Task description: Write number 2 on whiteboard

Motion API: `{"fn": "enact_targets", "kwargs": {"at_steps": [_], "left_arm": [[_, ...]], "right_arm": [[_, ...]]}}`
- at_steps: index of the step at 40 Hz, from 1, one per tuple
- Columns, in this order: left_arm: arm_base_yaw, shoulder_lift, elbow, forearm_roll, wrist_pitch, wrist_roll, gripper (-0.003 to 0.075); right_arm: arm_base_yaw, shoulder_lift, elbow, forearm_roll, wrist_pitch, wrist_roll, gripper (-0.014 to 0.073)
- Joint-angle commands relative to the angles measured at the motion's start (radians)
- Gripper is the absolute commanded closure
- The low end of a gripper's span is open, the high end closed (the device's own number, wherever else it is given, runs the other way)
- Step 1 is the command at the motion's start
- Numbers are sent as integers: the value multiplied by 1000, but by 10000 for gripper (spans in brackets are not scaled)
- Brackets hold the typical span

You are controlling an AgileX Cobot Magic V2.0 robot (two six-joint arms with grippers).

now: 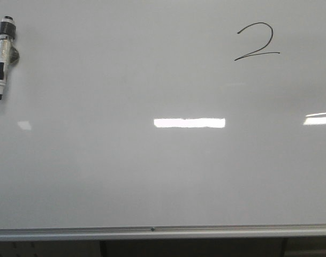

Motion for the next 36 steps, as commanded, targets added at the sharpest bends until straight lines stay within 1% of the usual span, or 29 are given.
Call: {"fn": "enact_targets", "kwargs": {"at_steps": [1, 7, 9, 25, 30, 36], "left_arm": [[1, -25, 33, -16, -174, 1, 739], [1, -81, 115, -20, -255, 1, 739], [1, -76, 110, -20, -239, 1, 739], [1, -74, 112, -16, -255, 3, 739], [-2, -76, 112, -39, -253, 56, 739], [-5, -78, 112, -41, -253, 56, 739]], "right_arm": [[-6, 6, -22, -12, -65, -1, 662], [-6, 6, -22, -12, -65, -1, 662], [-6, 6, -22, -12, -64, -1, 662], [-6, 6, -22, -12, -61, -1, 662], [-6, 6, -22, -12, -61, -1, 662], [-6, 6, -22, -12, -61, -1, 662]]}}
